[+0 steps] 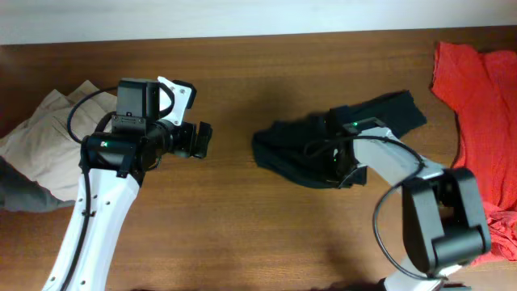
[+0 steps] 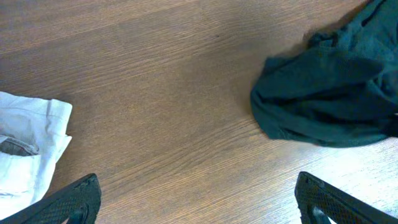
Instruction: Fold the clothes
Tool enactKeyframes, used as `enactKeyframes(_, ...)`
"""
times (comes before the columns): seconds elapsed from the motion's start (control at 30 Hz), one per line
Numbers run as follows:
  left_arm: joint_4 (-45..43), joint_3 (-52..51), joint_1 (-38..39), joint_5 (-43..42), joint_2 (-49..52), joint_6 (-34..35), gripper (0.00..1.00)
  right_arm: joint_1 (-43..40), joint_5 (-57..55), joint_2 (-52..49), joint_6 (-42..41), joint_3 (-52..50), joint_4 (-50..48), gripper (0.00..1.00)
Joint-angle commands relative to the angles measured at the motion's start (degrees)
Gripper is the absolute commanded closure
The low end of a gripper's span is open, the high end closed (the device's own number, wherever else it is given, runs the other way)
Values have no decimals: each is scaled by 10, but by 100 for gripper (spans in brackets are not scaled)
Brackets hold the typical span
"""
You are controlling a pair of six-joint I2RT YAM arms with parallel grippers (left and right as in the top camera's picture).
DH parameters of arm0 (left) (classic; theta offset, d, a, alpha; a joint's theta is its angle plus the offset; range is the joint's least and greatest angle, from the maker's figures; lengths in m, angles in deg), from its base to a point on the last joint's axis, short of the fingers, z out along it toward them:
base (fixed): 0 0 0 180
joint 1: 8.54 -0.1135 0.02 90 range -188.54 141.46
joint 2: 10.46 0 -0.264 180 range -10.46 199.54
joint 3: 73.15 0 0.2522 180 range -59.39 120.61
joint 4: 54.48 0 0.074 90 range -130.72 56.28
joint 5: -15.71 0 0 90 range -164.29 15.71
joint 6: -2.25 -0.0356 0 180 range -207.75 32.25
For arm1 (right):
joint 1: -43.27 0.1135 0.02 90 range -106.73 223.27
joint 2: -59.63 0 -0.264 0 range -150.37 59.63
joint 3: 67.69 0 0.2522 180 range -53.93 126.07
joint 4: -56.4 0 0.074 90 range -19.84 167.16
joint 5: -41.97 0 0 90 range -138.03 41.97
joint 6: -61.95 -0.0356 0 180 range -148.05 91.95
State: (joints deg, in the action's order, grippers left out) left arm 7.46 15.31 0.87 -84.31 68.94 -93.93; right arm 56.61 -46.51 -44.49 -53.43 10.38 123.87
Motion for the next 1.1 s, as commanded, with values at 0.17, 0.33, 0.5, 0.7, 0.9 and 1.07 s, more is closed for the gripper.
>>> enactKeyframes(0.17,-2,12,-2,-2,1,1,1,97,85,192,11,112,88,96)
enactKeyframes(0.33,-6,12,-2,-2,1,1,1,190,84,219,-51,116,59,96)
enactKeyframes(0.5,-6,12,-2,-2,1,1,1,268,82,194,-90,116,24,96)
enactKeyframes(0.7,-6,12,-2,0,1,1,1,346,79,165,-115,116,-24,96)
enactKeyframes(0.9,-10,12,-2,0,1,1,1,392,42,163,-115,116,-31,83)
enactKeyframes(1.07,-10,12,-2,0,1,1,1,355,-37,189,-116,116,9,68)
